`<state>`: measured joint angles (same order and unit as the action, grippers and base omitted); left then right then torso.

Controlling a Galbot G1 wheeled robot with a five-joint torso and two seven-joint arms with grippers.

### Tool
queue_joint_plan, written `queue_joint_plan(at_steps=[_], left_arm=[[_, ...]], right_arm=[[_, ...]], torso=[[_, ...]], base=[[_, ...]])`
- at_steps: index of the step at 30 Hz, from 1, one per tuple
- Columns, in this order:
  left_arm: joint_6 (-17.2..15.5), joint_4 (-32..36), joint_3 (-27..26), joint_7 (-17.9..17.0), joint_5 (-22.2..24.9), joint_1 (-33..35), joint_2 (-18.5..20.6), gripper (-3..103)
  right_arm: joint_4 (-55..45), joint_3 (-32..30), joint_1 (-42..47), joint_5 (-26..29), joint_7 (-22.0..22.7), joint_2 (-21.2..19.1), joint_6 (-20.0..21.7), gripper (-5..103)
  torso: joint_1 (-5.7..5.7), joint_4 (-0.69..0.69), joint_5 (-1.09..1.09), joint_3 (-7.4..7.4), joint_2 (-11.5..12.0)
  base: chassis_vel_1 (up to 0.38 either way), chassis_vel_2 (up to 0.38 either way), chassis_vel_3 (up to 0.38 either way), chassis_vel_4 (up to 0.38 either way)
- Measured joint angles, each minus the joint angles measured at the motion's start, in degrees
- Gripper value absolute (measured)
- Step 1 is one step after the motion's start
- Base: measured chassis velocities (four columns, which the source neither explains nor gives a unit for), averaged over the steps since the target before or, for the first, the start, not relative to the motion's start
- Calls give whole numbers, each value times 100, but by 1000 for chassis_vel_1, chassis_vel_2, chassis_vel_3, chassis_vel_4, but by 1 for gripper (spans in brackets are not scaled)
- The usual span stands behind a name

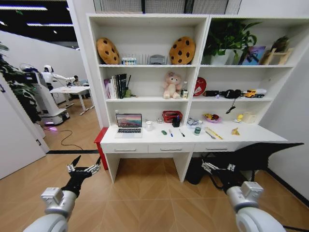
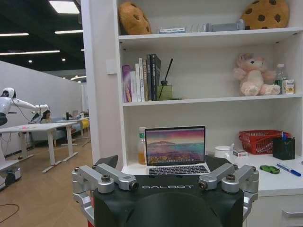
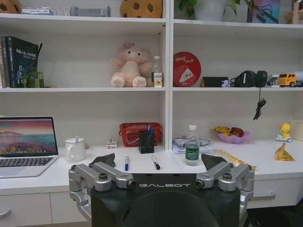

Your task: Organize the objects on the table.

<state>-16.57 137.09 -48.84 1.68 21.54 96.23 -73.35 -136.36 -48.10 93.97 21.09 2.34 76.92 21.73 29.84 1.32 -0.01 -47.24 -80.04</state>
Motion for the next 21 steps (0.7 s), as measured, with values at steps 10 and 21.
queue_joint_plan(at_steps=[10, 21], left_arm=[[20, -11, -1, -20, -60, -12, -14, 100], [20, -58, 19, -41, -115, -38, -24, 100]], right_arm=[[-25, 9, -9, -14, -1, 15, -7, 100], [3, 41, -55, -48, -22, 29, 6, 100]], torso=[[0, 0, 0, 0, 0], [-1, 0, 0, 1, 0]], base=[[0, 0, 0, 0], [0, 0, 0, 0]])
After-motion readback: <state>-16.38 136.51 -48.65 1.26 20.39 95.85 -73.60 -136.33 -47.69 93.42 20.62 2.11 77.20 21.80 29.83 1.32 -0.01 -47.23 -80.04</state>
